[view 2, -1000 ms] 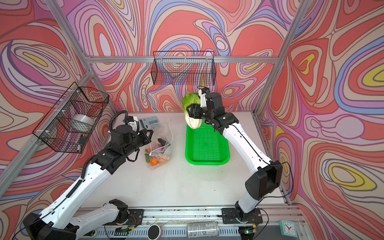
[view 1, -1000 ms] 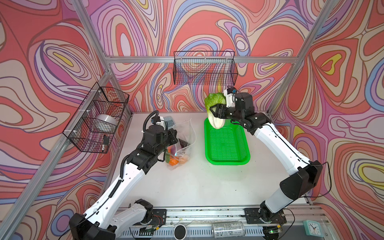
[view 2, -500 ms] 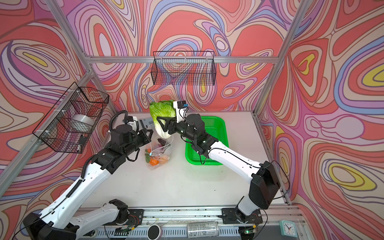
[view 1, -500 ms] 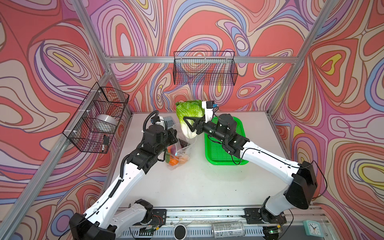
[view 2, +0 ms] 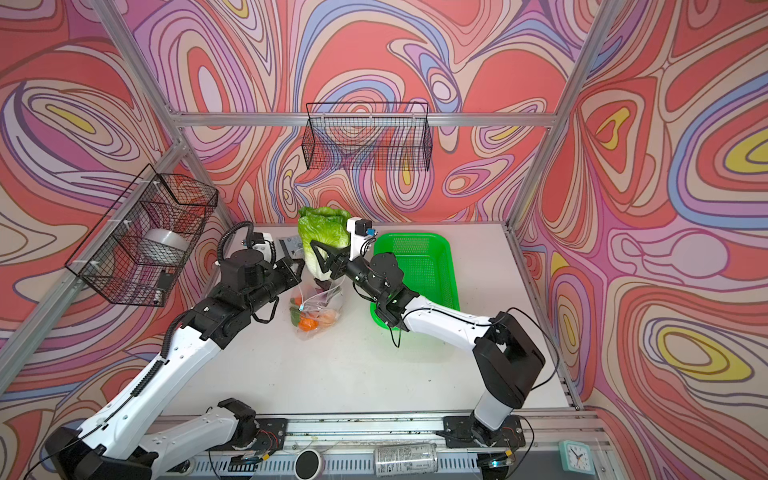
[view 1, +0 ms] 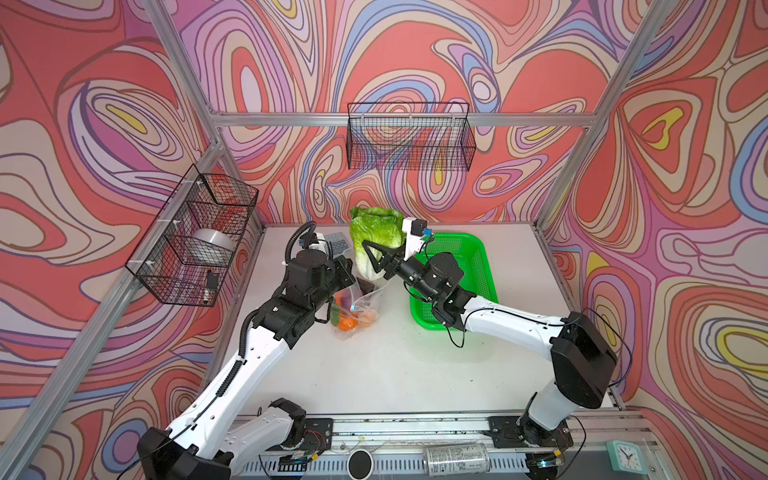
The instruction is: Place the food in the zip-top bag and seal the zipper
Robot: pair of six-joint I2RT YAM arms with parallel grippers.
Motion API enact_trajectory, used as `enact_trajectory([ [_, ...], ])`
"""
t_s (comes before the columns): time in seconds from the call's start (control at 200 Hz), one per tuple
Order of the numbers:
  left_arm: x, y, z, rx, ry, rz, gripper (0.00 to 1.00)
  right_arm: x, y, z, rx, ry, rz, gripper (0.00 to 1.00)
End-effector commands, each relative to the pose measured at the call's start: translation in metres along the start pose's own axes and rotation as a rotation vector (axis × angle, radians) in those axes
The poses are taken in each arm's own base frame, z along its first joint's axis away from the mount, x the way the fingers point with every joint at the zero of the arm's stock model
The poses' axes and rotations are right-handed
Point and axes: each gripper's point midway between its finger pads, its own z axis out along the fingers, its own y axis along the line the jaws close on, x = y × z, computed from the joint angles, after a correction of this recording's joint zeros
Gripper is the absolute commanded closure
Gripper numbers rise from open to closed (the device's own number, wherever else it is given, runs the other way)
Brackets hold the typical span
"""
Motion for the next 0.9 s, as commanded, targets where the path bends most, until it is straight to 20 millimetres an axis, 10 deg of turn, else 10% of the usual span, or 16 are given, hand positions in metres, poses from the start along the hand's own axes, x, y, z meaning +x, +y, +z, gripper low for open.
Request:
enact_trajectory([
  [0.0, -0.009, 0.000, -0.008, 0.001, -0.042, -0.023, 1.00, -0.004, 0.005, -0.001, -0.028, -0.058, -0.008, 0.33],
  [0.626, -0.011, -0.002, -0.009, 0.002, -0.049, -0.035, 1.00, 0.061, -0.022, -0.004, 0.013, 0.058, -0.091, 0.31],
  [0.896, -0.015, 0.002, -0.012, -0.015, -0.072, -0.024, 1.00, 0.074, -0.021, -0.014, 0.030, 0.207, -0.184, 0.05],
])
